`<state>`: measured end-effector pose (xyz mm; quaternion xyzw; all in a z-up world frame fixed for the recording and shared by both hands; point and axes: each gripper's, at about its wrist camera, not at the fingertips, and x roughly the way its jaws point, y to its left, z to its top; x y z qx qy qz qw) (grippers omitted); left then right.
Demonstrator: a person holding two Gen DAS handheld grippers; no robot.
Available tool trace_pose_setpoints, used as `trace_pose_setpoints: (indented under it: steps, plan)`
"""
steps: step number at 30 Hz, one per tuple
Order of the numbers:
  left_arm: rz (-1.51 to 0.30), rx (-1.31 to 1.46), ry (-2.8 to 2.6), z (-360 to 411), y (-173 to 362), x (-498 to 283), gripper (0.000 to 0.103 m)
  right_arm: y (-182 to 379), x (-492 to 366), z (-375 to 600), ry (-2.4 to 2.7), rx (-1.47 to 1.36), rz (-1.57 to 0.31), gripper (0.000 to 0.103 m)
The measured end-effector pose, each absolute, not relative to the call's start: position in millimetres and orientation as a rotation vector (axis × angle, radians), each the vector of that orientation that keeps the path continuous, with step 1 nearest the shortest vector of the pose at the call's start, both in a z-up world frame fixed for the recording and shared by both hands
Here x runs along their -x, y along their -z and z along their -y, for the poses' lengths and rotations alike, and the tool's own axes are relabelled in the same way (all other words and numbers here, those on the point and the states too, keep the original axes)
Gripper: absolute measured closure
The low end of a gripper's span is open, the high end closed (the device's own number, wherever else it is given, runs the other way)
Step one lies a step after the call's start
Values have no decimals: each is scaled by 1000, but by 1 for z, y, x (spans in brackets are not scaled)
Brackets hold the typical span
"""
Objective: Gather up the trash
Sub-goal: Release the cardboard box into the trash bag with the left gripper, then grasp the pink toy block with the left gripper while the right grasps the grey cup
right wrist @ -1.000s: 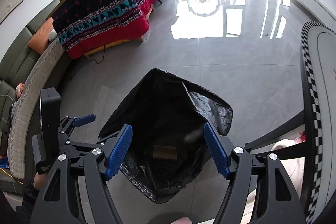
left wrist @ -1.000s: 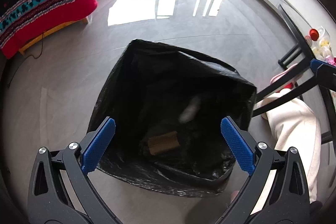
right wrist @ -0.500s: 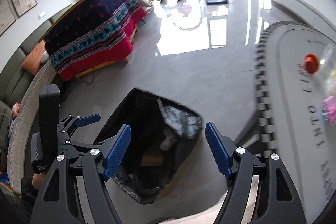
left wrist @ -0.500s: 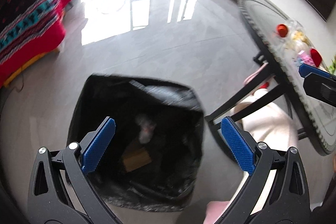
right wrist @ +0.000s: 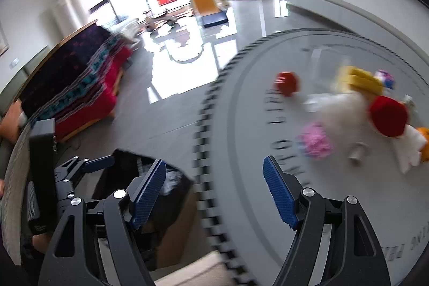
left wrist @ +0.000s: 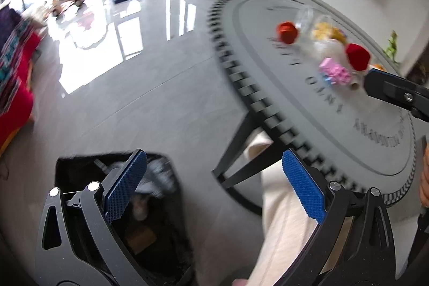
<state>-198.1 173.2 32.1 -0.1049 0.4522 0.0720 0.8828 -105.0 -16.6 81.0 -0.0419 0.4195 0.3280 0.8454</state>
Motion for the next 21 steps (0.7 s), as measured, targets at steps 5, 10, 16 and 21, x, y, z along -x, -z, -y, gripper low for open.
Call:
trace_pose_setpoints:
  steps: [5, 10, 16, 21]
  plan:
    - [-936, 158, -76, -140, -42, 167, 5, -79, 73, 57, -592, 35, -893, 27]
    - [-940, 101, 1, -103, -45, 130, 5, -62, 44, 92, -490, -2, -922, 27]
    - [-944, 50, 62, -69, -38, 101, 5, -30, 14, 117, -388, -33, -990, 28]
    - [-961, 23, 88, -54, -32, 83, 5, -16, 2, 115, -382, -31, -1013, 36]
